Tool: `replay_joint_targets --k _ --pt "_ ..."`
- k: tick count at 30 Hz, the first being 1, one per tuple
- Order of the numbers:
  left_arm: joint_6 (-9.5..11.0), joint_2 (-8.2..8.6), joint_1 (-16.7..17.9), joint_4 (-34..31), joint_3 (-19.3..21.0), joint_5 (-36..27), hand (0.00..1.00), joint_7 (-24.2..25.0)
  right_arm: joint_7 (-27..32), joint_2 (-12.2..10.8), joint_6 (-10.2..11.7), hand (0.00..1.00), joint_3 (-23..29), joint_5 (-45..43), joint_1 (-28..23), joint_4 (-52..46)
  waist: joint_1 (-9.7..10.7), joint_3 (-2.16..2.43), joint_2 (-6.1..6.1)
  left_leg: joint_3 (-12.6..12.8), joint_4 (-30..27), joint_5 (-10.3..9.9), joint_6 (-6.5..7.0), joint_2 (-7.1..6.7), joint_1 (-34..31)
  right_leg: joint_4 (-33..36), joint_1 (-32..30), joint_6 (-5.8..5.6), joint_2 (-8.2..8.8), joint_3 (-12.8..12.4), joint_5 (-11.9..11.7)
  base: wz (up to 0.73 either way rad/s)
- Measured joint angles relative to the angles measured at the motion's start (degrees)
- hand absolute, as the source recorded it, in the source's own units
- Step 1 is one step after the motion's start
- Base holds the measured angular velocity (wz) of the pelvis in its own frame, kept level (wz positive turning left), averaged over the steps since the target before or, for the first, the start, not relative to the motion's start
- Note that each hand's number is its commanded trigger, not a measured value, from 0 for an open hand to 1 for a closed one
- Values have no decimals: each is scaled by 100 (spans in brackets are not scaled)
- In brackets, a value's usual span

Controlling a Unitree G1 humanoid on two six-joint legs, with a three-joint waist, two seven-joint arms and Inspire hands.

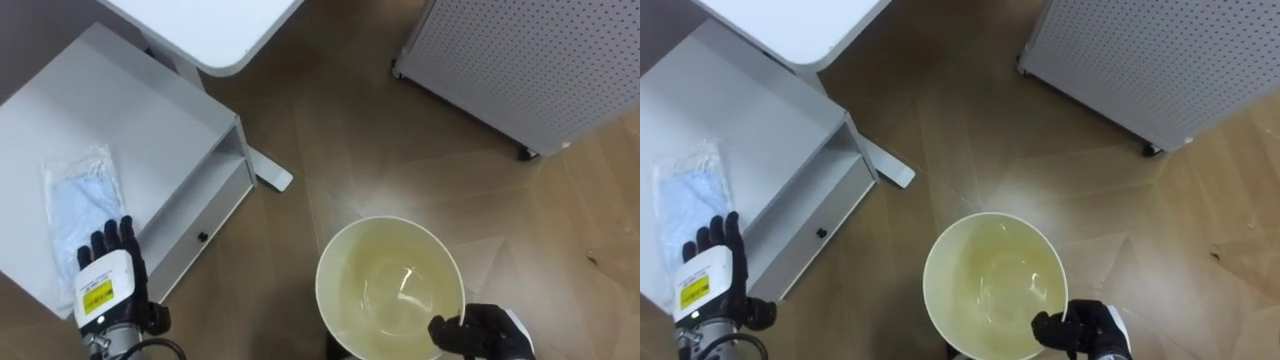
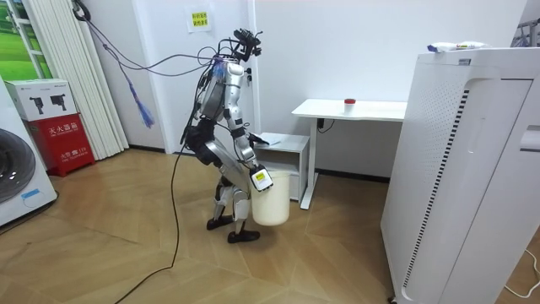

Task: Pick garbage

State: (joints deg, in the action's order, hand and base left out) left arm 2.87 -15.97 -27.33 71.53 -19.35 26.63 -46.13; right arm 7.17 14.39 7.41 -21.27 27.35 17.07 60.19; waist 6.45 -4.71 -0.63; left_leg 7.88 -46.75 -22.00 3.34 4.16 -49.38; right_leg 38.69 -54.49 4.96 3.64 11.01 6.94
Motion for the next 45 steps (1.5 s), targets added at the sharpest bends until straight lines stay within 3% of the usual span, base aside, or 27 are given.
replay_joint_targets --k 11,22,41,42,44,45 --pt "-1 -11 -89 -1 4 58 0 -383 7 97 -91 100 -25 0 1 -10 -154 -1 3 -19 8 12 1 -9 31 -4 46 8 46 80 -3 0" --pt "2 24 -231 -12 -13 192 0 -569 -17 145 -98 100 -108 164 44 -9 -167 -6 10 -47 28 34 13 -55 4 4 44 26 133 187 14 2" --pt "9 49 -26 -5 -11 -14 1 -573 -23 170 -101 100 -118 161 47 -14 -188 -5 9 -60 207 40 16 -89 7 -108 28 -16 131 195 39 0" --pt "5 49 -11 -5 -11 -14 5 -558 -21 170 -101 100 -118 161 47 -14 -186 -5 9 -61 210 40 16 -90 6 -109 27 -17 131 195 42 0" --pt "-4 50 25 -5 -8 -14 100 -510 -13 170 -103 100 -116 161 47 -13 -182 -4 7 -64 217 40 16 -92 -2 -118 23 -21 129 195 47 0" --pt "-7 50 27 -5 -8 -18 100 -485 -13 170 -105 100 -115 160 47 -13 -182 -4 7 -64 220 40 16 -92 -3 -121 24 -21 130 195 47 0"
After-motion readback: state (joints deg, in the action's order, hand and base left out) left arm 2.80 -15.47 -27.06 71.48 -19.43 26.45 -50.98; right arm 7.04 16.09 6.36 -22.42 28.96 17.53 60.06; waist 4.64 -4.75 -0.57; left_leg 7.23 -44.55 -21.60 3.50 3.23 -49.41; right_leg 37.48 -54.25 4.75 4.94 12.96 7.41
